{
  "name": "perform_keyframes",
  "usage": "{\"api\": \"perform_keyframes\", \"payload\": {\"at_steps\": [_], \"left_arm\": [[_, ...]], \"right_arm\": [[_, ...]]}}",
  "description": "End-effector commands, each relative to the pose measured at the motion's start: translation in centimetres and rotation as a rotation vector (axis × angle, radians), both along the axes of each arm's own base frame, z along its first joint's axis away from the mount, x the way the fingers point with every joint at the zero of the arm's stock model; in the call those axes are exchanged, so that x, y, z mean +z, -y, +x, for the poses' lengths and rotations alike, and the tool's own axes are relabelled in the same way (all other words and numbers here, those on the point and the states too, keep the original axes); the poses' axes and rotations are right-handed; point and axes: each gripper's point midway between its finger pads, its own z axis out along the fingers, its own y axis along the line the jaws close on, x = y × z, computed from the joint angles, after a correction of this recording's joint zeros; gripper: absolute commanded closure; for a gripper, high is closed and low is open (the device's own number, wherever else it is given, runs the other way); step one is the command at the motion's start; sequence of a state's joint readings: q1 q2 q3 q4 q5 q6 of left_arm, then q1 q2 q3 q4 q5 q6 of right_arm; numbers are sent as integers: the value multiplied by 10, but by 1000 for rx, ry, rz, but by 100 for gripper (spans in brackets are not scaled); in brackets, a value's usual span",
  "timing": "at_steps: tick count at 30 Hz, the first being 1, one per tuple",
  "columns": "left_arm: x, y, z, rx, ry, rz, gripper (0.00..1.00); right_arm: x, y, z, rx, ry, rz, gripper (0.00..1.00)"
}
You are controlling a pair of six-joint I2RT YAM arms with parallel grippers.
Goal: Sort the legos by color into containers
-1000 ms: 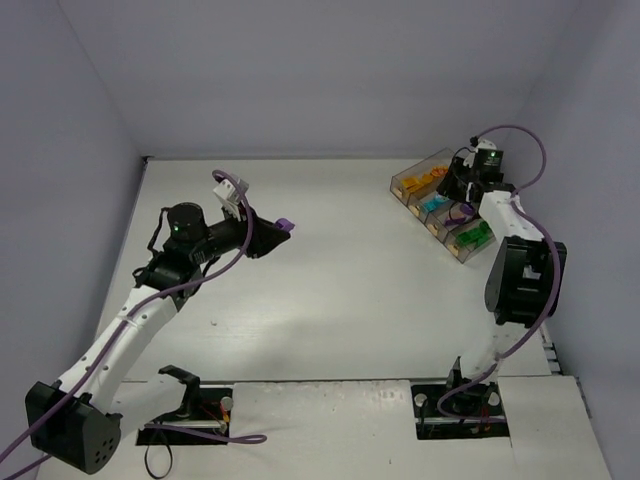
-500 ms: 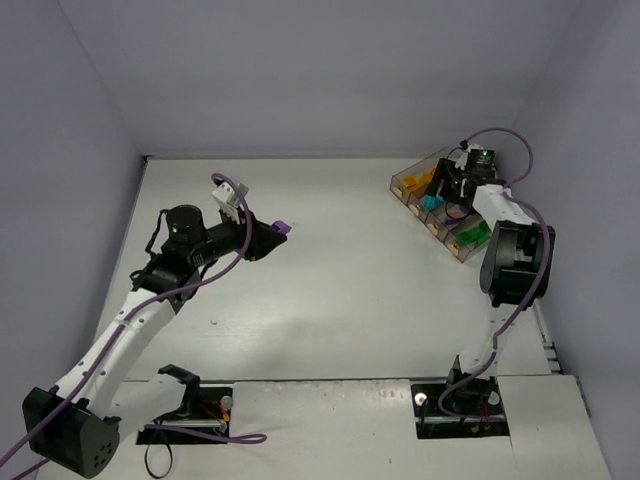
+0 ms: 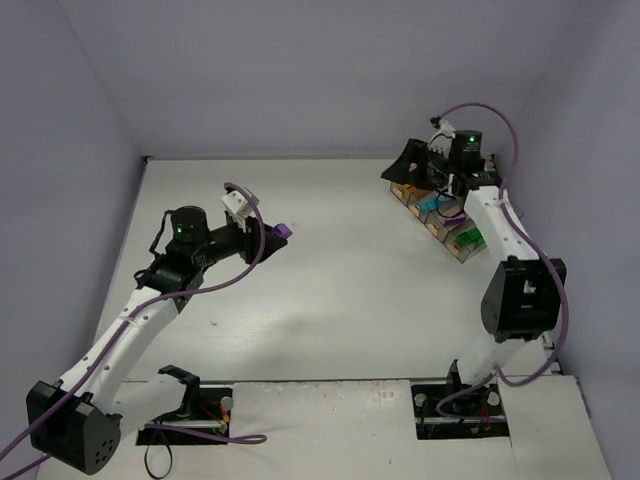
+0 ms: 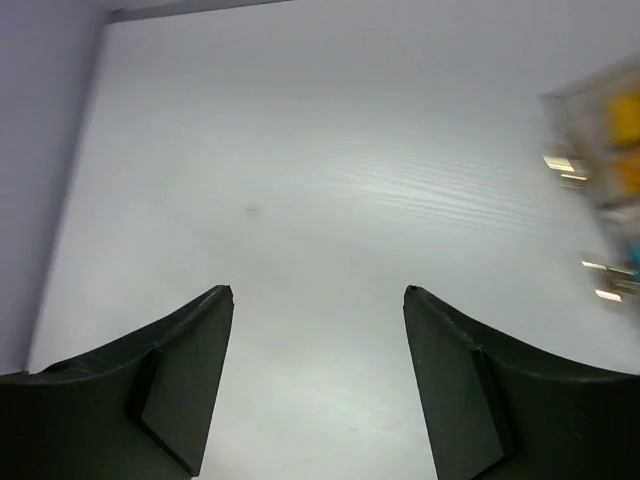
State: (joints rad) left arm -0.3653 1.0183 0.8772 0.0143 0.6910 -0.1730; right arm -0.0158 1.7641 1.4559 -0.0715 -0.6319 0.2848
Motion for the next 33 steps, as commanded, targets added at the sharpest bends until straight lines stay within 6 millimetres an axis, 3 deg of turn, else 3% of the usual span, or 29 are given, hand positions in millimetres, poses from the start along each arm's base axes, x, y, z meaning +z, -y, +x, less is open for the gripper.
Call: {"api": "perform_keyframes", "payload": {"at_steps": [1, 2, 3, 4, 7, 11, 18, 28, 33], "left_arm": [[20, 3, 4, -66, 221, 59, 87], [18, 2, 6, -80, 278, 110, 87], [20, 2, 6, -86, 303, 128, 87], [22, 2, 7, -93, 348, 155, 86], [28, 4, 7, -101, 406, 181, 85], [37, 10, 3, -108, 470, 191, 83], [47, 24, -2, -111, 546, 210, 83], [60, 33, -4, -97, 596, 192, 83], [61, 36, -3, -92, 593, 176, 82]], "right_arm": [[95, -98, -68, 335, 137, 194, 34], [98, -127, -89, 414, 115, 226, 34], [107, -138, -102, 445, 127, 237, 34], [107, -161, -121, 501, 105, 259, 34], [123, -188, -150, 584, 133, 315, 34], [123, -220, -188, 674, 94, 375, 34], [117, -239, -209, 716, 70, 376, 35], [99, -250, -218, 736, 31, 366, 41], [93, -252, -219, 738, 24, 358, 68]]}}
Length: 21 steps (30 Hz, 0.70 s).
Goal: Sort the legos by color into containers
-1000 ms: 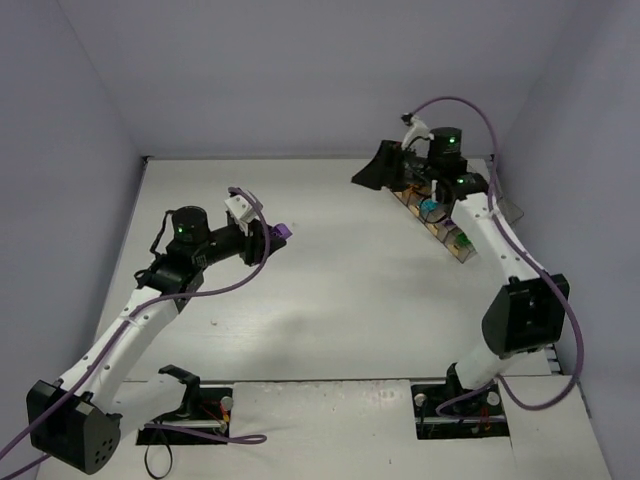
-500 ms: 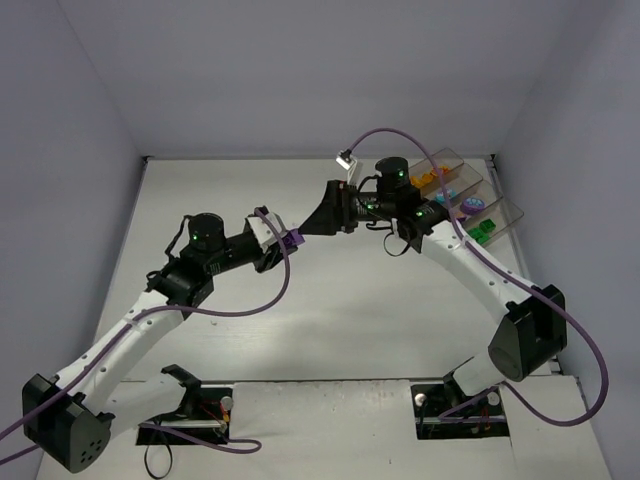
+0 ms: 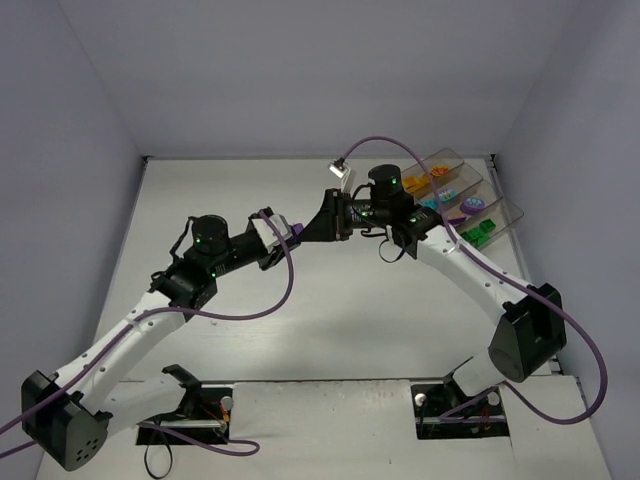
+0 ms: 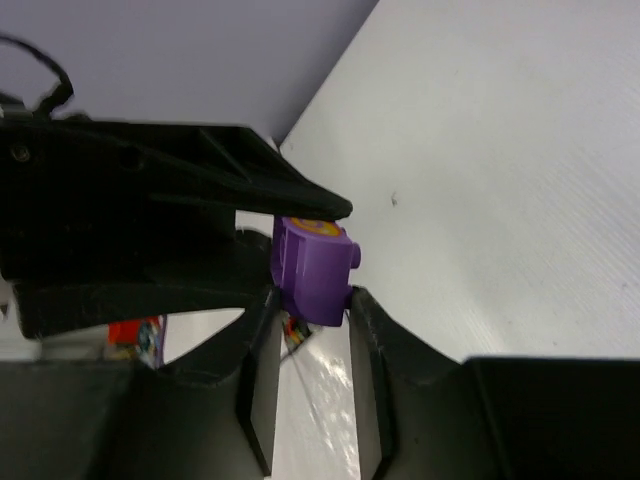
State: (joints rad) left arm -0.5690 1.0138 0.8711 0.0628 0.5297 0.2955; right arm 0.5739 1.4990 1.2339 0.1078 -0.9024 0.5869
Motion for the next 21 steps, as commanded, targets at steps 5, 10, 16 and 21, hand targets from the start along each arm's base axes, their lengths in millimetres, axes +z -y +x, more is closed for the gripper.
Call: {"api": "perform_keyframes", "payload": {"at_steps": [5, 10, 16, 21], "left_arm": [[47, 11, 3, -17, 120, -87, 80], [37, 13, 3, -25, 86, -86, 70], [32, 9, 6, 19, 67, -95, 17], [29, 2, 8, 64, 48, -110, 15]], "right_arm": [[17, -6, 1, 13, 95, 45, 100], [14, 0, 14, -28, 118, 29, 100], [10, 14, 31, -83, 159, 1, 100], [-1, 60, 69, -237, 191, -67, 100]]}}
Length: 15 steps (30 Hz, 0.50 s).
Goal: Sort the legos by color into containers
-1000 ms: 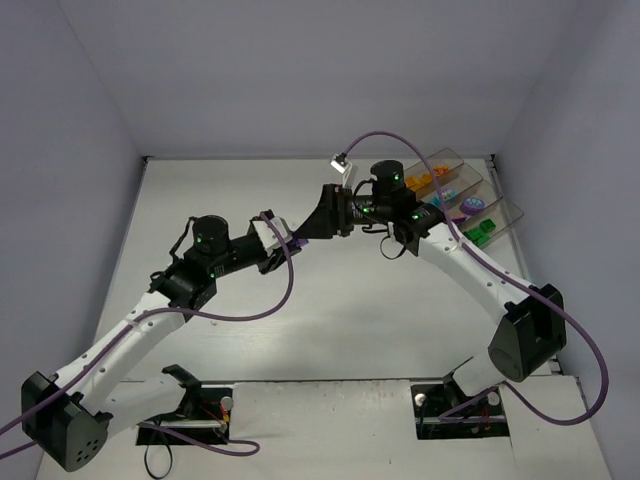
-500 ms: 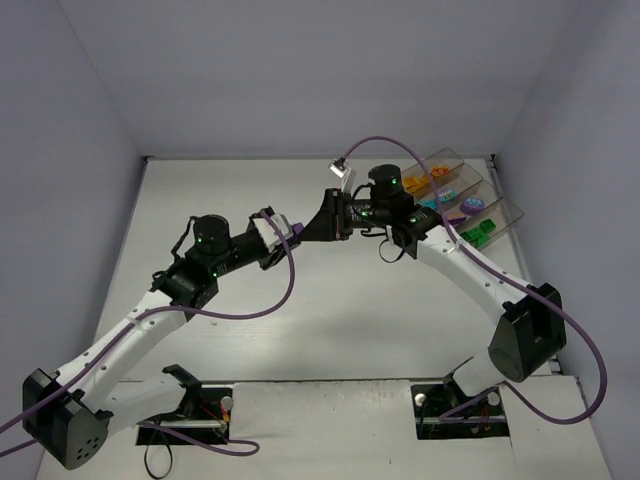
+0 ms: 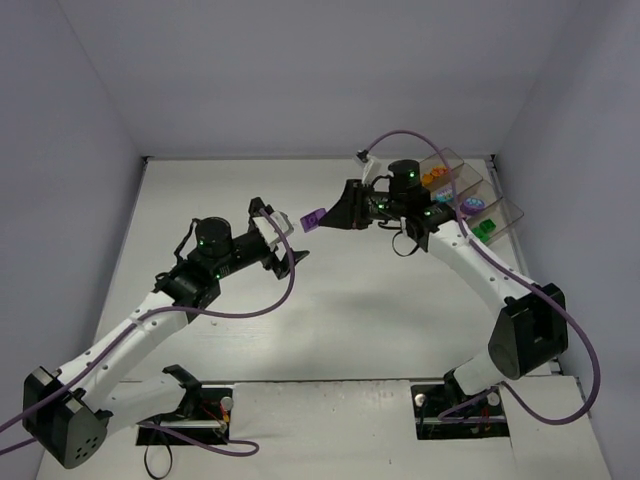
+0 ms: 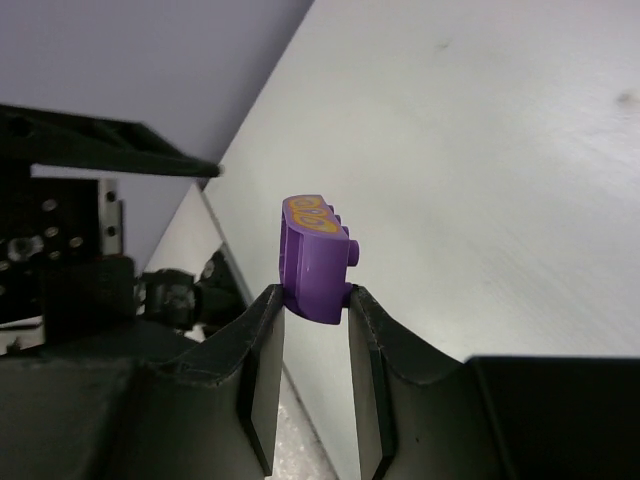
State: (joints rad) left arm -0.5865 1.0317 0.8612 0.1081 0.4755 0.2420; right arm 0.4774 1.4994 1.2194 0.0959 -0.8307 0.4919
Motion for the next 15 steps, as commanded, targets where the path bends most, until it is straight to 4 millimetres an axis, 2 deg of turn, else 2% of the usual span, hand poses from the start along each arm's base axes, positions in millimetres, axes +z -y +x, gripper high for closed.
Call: {"api": "perform_keyframes", "payload": {"at_steps": [1, 2, 3, 4, 5, 8, 9, 11, 12, 13, 14, 15], "left_arm": [[27, -4, 4, 53, 55, -83, 15], [26, -7, 5, 71, 46, -89, 15], [24, -10, 6, 94, 36, -94, 15], [14, -18, 10, 161, -13, -101, 15], [14, -18, 10, 162, -13, -101, 15], [1, -33, 14, 274, -99, -127, 15], [0, -38, 14, 308, -116, -143, 15], [-12, -49, 14, 389, -185, -158, 15], [-13, -54, 12, 408, -194, -167, 15], [-19, -58, 9, 424, -211, -156, 15], [-21, -61, 8, 437, -215, -156, 15], [-24, -67, 5, 456, -215, -157, 15]], "right_arm": [[7, 42, 36, -158, 110, -51, 100], [3, 55, 46, -209, 114, -83, 100], [1, 80, 63, -287, 146, -129, 100], [-15, 116, 78, -417, 120, -232, 100], [-17, 135, 90, -501, 124, -266, 100], [-30, 192, 109, -707, 111, -390, 100], [-36, 230, 118, -849, 105, -465, 100], [-44, 263, 125, -967, 90, -538, 100], [-48, 290, 129, -1060, 80, -584, 100], [-48, 304, 131, -1102, 76, -605, 100], [-57, 314, 136, -1117, 54, -624, 100], [-58, 316, 139, -1119, 50, -629, 100]]}}
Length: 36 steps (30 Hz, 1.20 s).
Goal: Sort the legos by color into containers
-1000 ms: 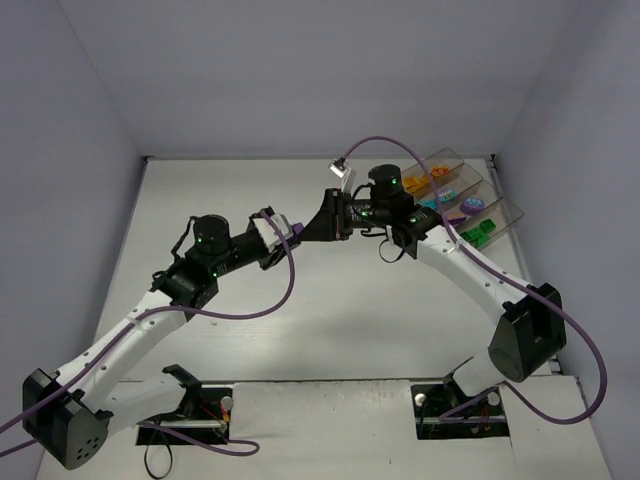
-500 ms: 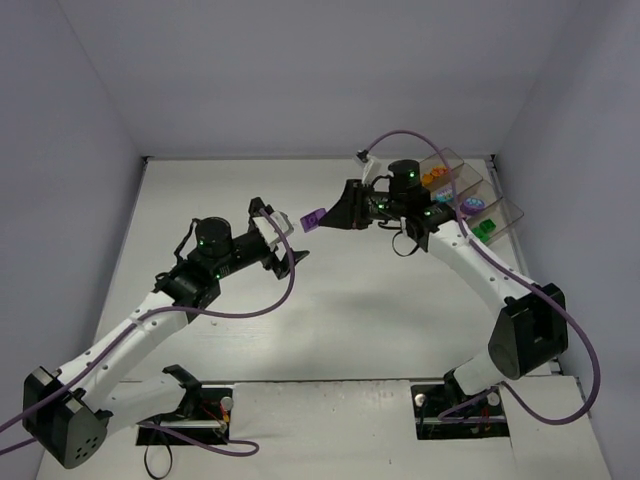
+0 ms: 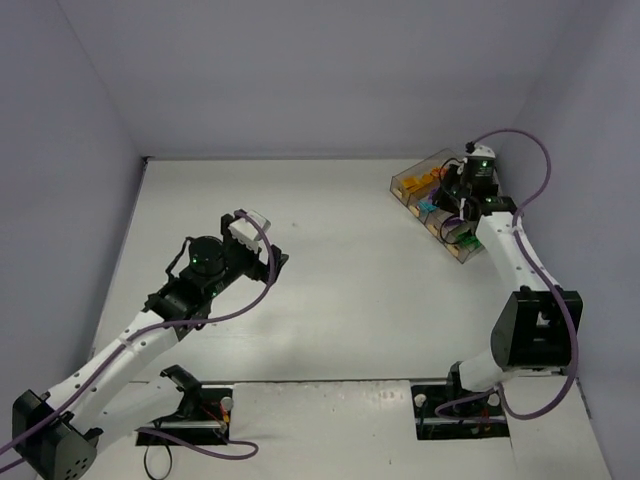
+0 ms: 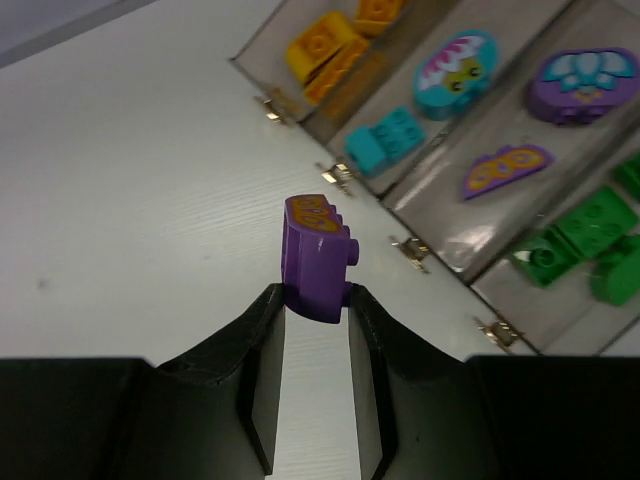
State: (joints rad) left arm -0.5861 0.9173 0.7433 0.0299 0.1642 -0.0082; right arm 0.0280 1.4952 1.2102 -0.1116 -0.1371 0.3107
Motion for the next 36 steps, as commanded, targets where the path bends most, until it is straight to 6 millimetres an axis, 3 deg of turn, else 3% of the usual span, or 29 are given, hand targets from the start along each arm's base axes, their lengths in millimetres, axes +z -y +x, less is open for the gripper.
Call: {"api": "perform_keyframes", "payload": {"at_steps": [1, 5, 11, 16, 22, 27, 32, 36], "left_arm": [[13, -20, -1, 119, 1, -59, 15], [-1, -35, -9, 163, -16, -32, 15], [-5, -48, -14, 209, 6, -26, 16], [-10, -50, -13, 219, 1, -17, 15], [-16, -50, -12, 220, -1, -9, 15], [-16, -49, -10, 216, 4, -2, 15], [-16, -47, -11, 205, -3, -8, 15], [-13, -48, -14, 204, -1, -20, 15]], "right_arm": [[10, 66, 16, -207, 29, -135, 100], [-5, 94, 37, -242, -8, -150, 100], [-39, 111, 52, -265, -80, -150, 100], [-50, 106, 60, -227, -100, -108, 100], [-69, 87, 56, -145, -146, -31, 100], [-73, 80, 49, -121, -161, -1, 100], [-76, 80, 44, -119, -174, -9, 72], [-51, 80, 44, -118, -127, -13, 56]]}}
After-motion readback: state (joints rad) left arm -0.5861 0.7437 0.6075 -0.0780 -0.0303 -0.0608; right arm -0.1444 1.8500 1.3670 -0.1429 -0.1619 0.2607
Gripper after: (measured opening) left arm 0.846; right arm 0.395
